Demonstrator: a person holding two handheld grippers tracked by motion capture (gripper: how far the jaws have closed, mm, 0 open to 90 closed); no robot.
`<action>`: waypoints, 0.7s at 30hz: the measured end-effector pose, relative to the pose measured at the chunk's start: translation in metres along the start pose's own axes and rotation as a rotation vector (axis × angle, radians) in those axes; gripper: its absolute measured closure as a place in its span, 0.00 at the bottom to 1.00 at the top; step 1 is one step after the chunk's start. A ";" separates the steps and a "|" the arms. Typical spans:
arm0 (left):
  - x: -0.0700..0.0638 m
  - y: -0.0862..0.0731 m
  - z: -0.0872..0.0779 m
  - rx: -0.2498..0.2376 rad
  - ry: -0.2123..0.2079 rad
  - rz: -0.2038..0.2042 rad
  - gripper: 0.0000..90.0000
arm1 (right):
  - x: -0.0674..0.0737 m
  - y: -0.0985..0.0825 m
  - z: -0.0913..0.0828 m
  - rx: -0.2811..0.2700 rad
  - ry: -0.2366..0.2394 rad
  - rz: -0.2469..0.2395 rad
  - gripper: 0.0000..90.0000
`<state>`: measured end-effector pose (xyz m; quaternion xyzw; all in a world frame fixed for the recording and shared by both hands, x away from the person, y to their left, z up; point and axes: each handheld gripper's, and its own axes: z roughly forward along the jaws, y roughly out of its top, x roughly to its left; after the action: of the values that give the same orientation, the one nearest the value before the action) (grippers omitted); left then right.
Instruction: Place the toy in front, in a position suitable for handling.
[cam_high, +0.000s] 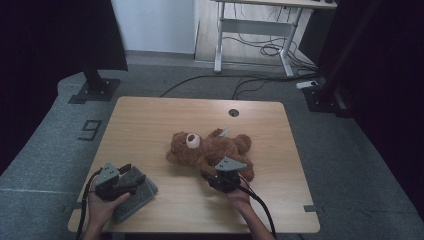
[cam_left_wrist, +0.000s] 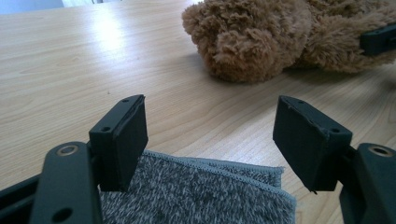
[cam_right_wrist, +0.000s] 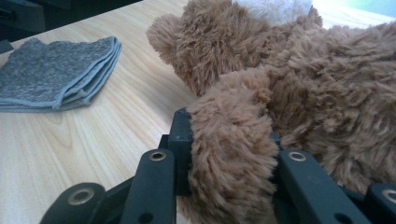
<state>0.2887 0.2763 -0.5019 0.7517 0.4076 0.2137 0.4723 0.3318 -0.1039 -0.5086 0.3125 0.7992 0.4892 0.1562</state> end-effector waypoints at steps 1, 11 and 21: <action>0.000 0.000 0.000 0.000 -0.001 0.000 0.29 | 0.001 0.000 -0.001 0.000 0.000 0.004 0.76; 0.001 0.000 -0.001 -0.002 0.000 0.001 0.29 | 0.012 -0.009 -0.008 -0.007 0.031 0.009 0.74; 0.001 0.000 -0.001 0.000 0.003 0.000 0.29 | 0.022 -0.005 -0.006 -0.013 0.040 -0.030 0.73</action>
<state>0.2887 0.2780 -0.5011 0.7514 0.4080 0.2149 0.4719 0.3101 -0.0954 -0.5088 0.2895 0.8034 0.4983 0.1495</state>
